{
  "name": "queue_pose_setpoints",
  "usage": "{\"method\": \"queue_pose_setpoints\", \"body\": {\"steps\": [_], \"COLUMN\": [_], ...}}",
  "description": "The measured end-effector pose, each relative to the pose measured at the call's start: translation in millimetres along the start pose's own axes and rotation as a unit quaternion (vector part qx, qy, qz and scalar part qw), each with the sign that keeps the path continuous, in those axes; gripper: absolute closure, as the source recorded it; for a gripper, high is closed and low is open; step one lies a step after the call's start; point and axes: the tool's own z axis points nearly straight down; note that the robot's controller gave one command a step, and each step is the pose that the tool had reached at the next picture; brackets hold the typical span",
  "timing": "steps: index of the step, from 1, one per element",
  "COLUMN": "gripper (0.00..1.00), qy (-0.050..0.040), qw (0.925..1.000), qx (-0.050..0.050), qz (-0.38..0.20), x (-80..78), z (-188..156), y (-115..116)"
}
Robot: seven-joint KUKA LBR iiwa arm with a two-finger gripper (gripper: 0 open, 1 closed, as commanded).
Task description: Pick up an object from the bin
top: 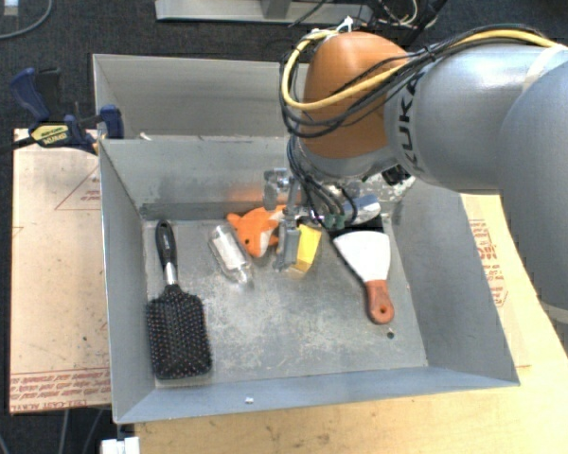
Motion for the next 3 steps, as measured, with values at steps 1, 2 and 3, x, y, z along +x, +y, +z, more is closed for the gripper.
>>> {"method": "queue_pose_setpoints", "body": {"steps": [1, 2, 3], "gripper": [0.0, 0.0, 0.0], "qy": [-0.0038, -0.008, -0.005], "qw": [1.0, 1.0, 0.9998], "qx": [0.0, -0.001, -0.001], "qz": [0.001, 0.003, -0.021], "x": [-1.5, -6.2, -10.1], "z": [-5, 30, 79], "y": [0, 1, -14]}}
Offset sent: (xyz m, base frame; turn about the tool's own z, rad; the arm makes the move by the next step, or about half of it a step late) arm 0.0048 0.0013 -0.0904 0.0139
